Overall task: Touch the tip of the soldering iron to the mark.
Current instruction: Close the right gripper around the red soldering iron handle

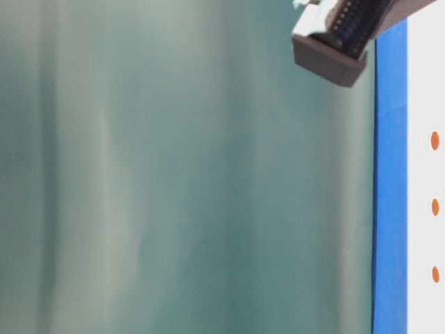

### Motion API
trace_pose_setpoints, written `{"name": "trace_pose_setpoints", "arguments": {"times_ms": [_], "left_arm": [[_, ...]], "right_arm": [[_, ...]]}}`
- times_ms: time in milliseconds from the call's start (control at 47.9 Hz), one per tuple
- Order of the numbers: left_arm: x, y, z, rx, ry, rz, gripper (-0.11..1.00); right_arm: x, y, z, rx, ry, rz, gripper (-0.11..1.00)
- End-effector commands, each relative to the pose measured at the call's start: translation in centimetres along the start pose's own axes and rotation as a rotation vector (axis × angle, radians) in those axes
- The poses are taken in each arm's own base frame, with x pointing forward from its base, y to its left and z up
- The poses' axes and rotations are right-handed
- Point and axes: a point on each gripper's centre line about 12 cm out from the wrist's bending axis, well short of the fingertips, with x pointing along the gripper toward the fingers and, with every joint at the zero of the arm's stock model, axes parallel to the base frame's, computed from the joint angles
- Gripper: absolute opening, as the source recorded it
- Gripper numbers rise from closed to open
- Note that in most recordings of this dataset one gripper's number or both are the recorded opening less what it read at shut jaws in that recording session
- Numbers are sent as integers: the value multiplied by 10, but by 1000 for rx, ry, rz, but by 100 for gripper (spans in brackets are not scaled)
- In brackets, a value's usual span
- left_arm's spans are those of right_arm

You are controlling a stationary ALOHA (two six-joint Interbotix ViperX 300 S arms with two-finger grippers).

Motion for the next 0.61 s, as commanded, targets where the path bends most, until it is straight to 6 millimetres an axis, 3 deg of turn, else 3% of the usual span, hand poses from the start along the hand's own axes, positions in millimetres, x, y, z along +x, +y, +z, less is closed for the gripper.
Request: {"name": "trace_pose_setpoints", "arguments": {"times_ms": [0,313,584], "left_arm": [[1,0,3,0,-12,-1,0],[1,0,1,0,-8,-1,0],[1,0,1,0,-8,-1,0]], "right_arm": [[0,7,10,6,-35,16,6],[-4,9,25,13,-73,25,6],[-38,28,76,-17,-135,87,6]]}}
